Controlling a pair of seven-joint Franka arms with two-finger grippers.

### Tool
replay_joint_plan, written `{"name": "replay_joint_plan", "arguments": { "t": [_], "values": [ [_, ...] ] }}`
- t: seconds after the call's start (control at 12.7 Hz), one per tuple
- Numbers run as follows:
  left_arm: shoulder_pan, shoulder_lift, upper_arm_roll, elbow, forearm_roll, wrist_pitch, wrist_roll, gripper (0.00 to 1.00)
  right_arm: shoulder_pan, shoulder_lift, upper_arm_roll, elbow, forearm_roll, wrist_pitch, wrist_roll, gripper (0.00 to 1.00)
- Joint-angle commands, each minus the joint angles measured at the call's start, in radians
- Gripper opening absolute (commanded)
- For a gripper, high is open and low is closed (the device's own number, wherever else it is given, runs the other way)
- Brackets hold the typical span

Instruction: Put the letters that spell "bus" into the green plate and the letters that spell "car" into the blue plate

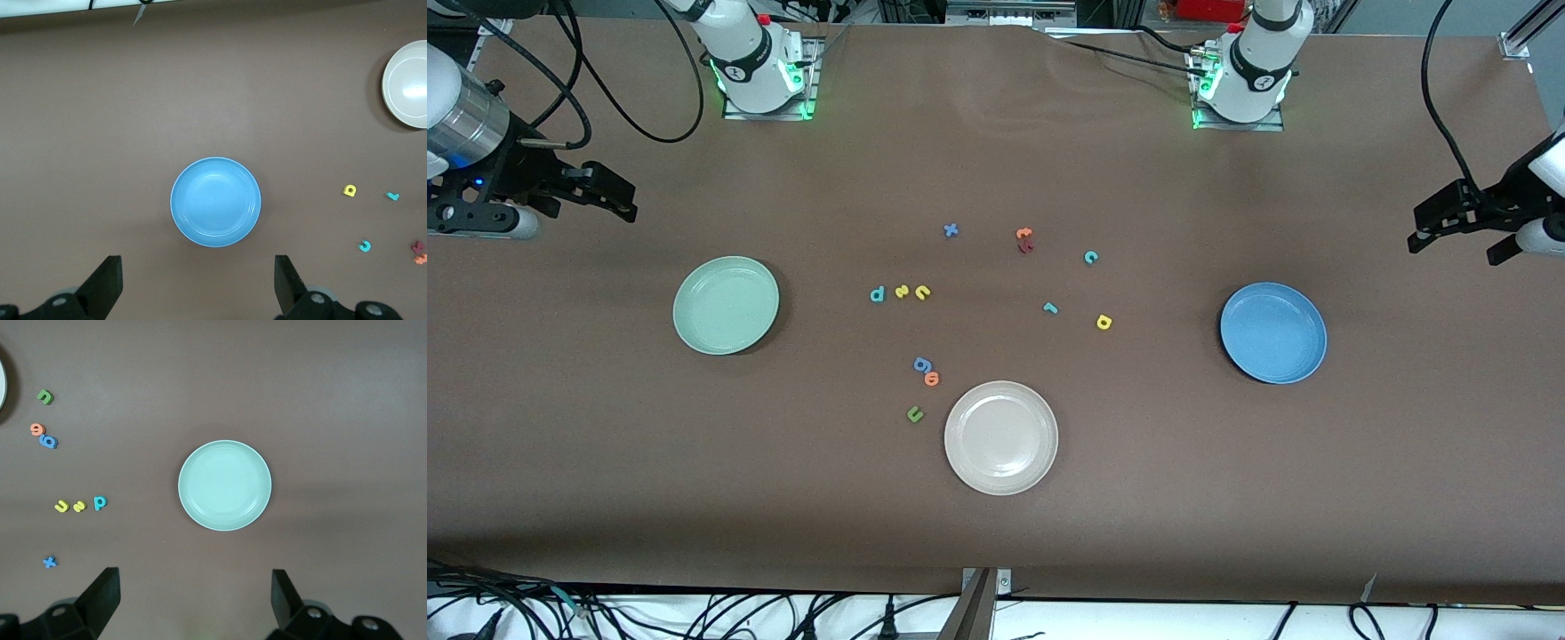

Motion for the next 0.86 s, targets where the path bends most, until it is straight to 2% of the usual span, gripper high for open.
{"name": "replay_joint_plan", "arguments": {
  "t": [0.0, 0.31, 0.39, 0.79],
  "values": [
    [0.003, -0.042, -0.001, -0.013, -0.035, -0.014, -0.079, 1.0, 0.006, 0.005, 0.002, 0.02, -0.021, -0.003, 0.004, 1.0],
    [0.053, -0.028, -0.023, -0.027, -0.026, -0.008, -0.083, 1.0, 0.006, 0.005, 0.002, 0.019, -0.02, -0.006, 0.001, 1.0],
    [0.058, -0.03, -0.042, -0.024, -0.021, -0.008, -0.086, 1.0, 0.004, 0.005, 0.001, 0.019, -0.02, -0.01, 0.0, 1.0],
    [0.06, -0.03, -0.049, -0.022, -0.021, -0.009, -0.091, 1.0, 0.004, 0.005, 0.001, 0.02, -0.02, -0.012, 0.0, 1.0]
  ]
}}
